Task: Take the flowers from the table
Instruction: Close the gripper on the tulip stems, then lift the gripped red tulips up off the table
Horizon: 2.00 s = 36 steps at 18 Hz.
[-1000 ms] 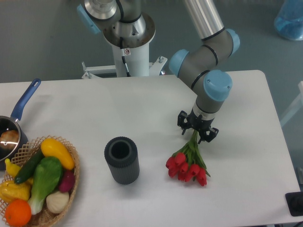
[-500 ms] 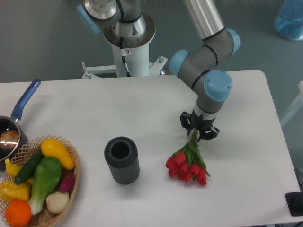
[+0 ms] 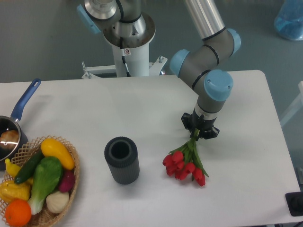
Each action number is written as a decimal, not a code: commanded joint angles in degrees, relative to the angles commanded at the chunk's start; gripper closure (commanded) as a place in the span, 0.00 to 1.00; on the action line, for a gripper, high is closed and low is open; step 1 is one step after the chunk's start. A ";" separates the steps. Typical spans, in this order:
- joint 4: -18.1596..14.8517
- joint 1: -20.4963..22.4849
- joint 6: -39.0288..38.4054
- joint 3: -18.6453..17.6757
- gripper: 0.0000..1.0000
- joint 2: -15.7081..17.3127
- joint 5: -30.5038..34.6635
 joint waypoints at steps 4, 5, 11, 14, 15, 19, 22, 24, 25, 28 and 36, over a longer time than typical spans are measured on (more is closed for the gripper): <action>0.00 0.00 0.00 0.26 0.76 0.09 0.00; 0.00 0.00 0.00 0.44 0.76 0.09 0.00; -0.61 0.26 -0.09 2.89 0.76 0.35 -0.09; -0.70 0.35 -1.93 4.39 0.76 0.61 -0.70; -0.79 0.44 -2.02 4.66 0.76 0.70 -1.05; -0.70 0.88 -2.63 6.15 0.76 2.11 -5.34; -0.79 1.32 -5.96 9.04 0.76 3.77 -11.58; -0.79 1.76 -7.20 11.24 0.76 4.92 -14.92; -0.79 1.76 -8.16 12.38 0.76 4.92 -16.86; -0.70 1.85 -11.24 15.99 0.76 5.01 -21.70; -0.53 8.96 -16.26 17.40 0.76 10.89 -33.83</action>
